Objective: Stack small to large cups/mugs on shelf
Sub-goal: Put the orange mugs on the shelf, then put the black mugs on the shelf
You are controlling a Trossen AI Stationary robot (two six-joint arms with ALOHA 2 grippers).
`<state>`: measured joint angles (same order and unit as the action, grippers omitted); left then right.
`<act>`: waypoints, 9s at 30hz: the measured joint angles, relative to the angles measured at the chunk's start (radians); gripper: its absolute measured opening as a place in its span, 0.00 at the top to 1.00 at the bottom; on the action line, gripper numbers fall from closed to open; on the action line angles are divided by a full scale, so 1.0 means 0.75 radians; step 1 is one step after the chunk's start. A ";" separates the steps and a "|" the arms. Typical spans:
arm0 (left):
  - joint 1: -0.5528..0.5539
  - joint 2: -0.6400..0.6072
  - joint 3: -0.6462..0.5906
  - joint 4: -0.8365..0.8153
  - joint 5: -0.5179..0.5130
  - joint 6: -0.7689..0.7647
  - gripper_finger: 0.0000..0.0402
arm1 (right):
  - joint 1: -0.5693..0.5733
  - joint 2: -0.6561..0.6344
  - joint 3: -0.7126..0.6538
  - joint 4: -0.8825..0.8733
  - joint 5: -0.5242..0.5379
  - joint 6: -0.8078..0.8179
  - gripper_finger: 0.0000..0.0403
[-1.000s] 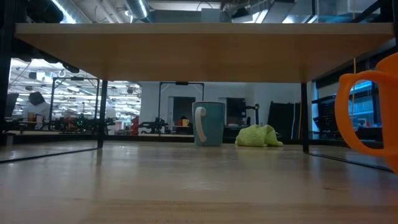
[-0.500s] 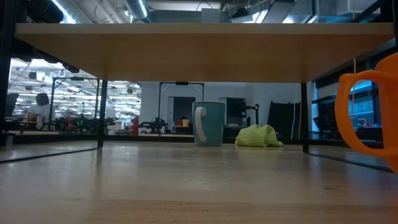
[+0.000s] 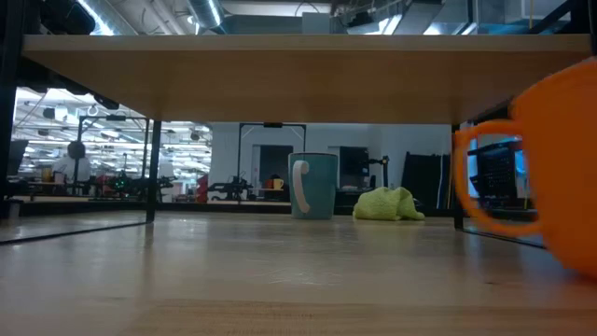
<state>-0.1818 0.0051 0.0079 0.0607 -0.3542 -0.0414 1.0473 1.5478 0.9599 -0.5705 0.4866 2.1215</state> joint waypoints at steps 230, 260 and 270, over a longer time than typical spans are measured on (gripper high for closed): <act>-0.004 0.736 1.392 -1.359 0.531 -0.441 0.94 | -1.623 0.199 1.611 -0.801 -0.544 -2.414 0.63; -1.398 1.451 1.350 -1.565 -0.286 -2.410 1.00 | -1.543 0.056 1.610 -1.118 -0.219 -2.494 0.63; -1.294 1.663 1.363 -1.611 -0.061 -2.670 1.00 | -1.527 0.048 1.610 -1.113 -0.264 -2.486 0.63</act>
<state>-1.1524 1.2524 1.0300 -1.1478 -0.4000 -2.0436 -0.0978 1.5837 2.1674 -1.4052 0.2882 0.2570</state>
